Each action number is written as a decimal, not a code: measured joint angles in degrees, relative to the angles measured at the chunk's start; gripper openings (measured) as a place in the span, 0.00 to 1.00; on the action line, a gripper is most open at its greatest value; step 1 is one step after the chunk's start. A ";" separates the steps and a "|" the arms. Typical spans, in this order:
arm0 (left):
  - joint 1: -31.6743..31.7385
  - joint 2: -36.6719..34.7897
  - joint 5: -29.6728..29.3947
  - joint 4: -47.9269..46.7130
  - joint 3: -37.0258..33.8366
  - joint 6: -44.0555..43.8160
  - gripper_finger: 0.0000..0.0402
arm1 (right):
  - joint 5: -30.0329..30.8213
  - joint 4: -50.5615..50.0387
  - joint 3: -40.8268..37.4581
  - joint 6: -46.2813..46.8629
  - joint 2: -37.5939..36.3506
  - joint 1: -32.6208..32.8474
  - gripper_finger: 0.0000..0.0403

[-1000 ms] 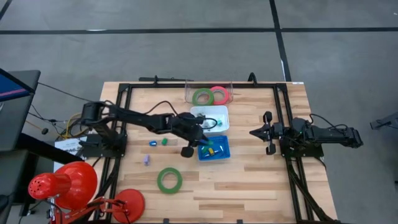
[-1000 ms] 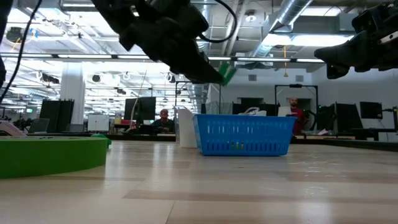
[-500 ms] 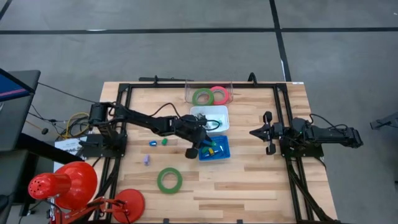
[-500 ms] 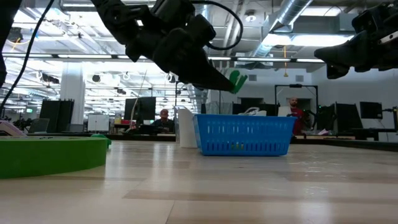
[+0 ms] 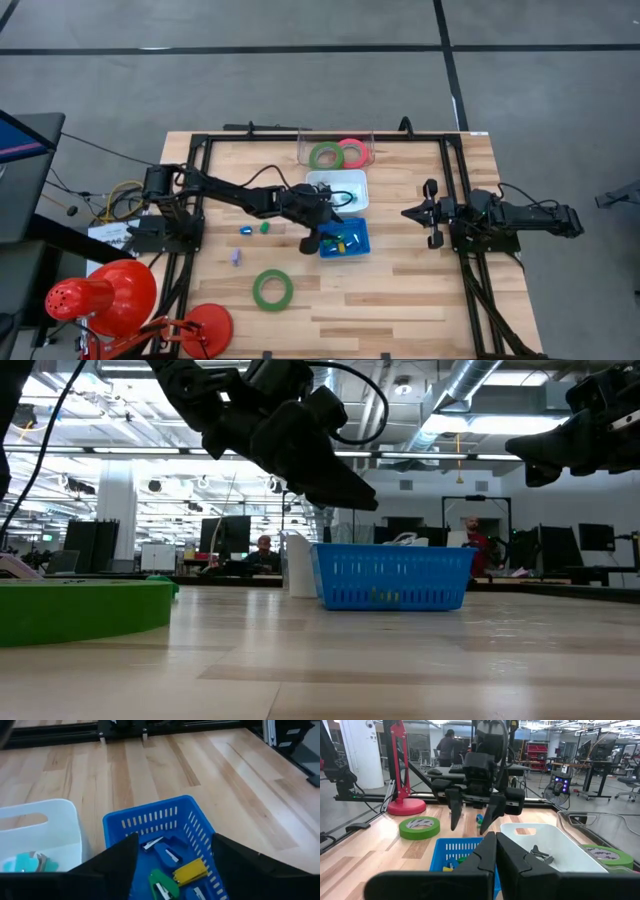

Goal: Pick and place Stapler, Stapler remover, tape
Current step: Put the green stapler into the blue bin

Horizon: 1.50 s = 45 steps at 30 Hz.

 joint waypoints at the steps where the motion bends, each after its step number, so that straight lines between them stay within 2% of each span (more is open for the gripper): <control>1: 0.00 -0.07 0.00 -0.02 0.00 -0.83 0.61 | 0.00 0.01 0.01 0.00 0.00 0.01 0.00; 7: 0.56 -4.61 -0.30 -5.82 0.00 -3.05 0.65 | -0.02 0.00 -0.01 -0.01 0.00 -0.01 0.00; 16: 2.73 -14.58 -9.81 -22.62 -0.02 -2.50 0.65 | 0.00 0.01 -0.01 -0.01 0.00 0.00 0.00; 22: 4.15 -18.04 -12.99 -30.46 -0.02 -3.84 0.65 | 0.00 0.00 -0.01 0.01 0.00 0.01 0.00; 32: 7.87 -22.76 -13.19 -40.40 -0.01 -9.94 0.65 | 0.00 0.00 0.01 0.00 0.00 -0.01 0.00; 40: 10.23 -24.48 -13.19 -53.03 0.00 -20.91 0.65 | 0.00 0.01 -0.01 -0.01 0.00 0.00 0.00; 45: 10.69 -24.48 -13.19 -55.49 -0.32 -26.79 0.65 | 0.00 0.00 0.01 -0.01 0.00 -0.01 0.00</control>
